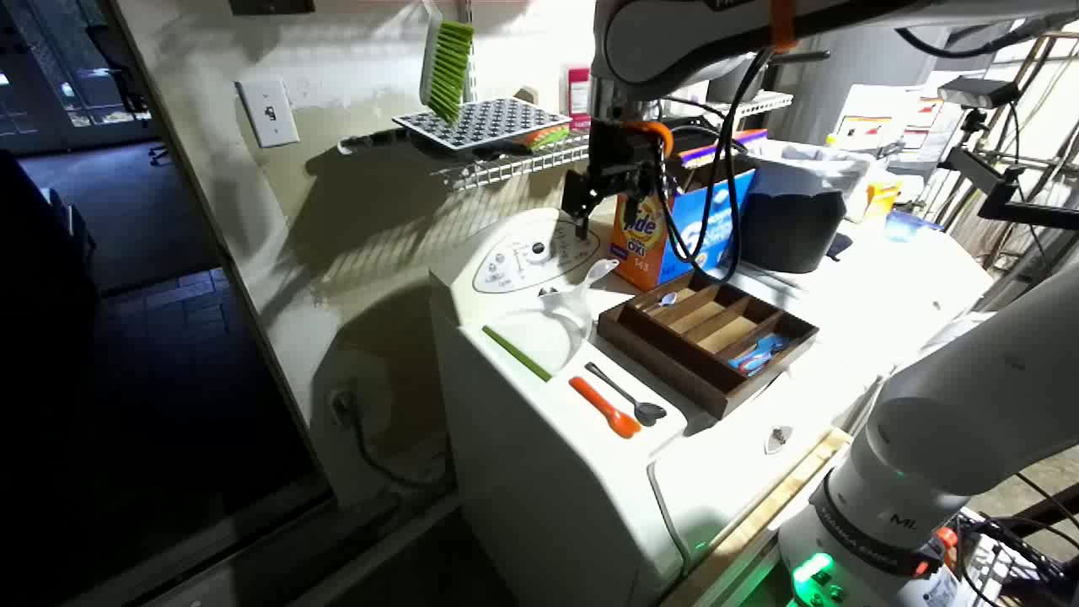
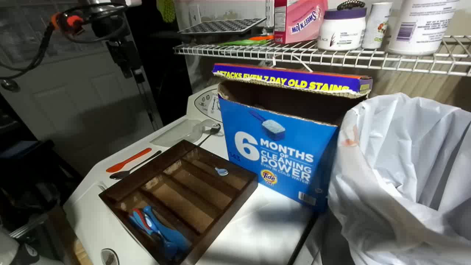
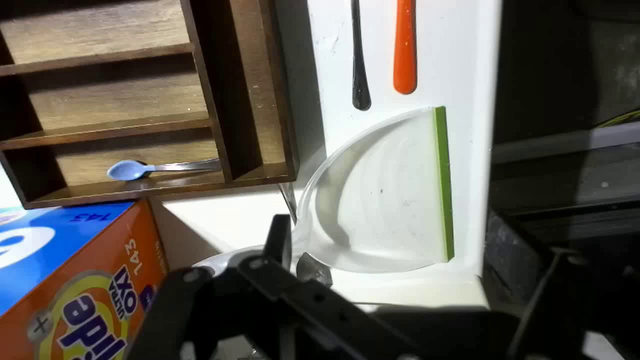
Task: Put the spoons on the in the drawer that's on the table
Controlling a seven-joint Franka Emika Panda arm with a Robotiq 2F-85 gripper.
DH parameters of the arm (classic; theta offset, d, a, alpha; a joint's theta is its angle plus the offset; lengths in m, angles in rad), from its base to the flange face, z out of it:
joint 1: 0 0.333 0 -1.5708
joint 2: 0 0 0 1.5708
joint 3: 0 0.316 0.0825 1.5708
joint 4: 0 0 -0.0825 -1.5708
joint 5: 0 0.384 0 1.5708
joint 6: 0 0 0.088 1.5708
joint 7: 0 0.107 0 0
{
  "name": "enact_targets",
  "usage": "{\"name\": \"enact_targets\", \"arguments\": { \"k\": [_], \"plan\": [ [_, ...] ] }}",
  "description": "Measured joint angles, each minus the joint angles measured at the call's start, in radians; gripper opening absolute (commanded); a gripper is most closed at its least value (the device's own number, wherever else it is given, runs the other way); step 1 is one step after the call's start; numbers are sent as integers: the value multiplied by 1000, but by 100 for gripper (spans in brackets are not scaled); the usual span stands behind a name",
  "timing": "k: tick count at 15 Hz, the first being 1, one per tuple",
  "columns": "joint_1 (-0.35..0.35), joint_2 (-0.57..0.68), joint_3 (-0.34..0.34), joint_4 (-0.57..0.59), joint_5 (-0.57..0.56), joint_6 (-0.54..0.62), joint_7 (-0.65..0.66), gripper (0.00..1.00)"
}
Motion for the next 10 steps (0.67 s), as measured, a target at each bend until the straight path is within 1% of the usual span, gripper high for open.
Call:
{"name": "enact_targets", "arguments": {
  "k": [6, 10],
  "plan": [
    [5, 7, -1, -4, 8, -13, 0, 100],
    [53, 57, 11, -34, 89, -47, 20, 100]
  ]
}}
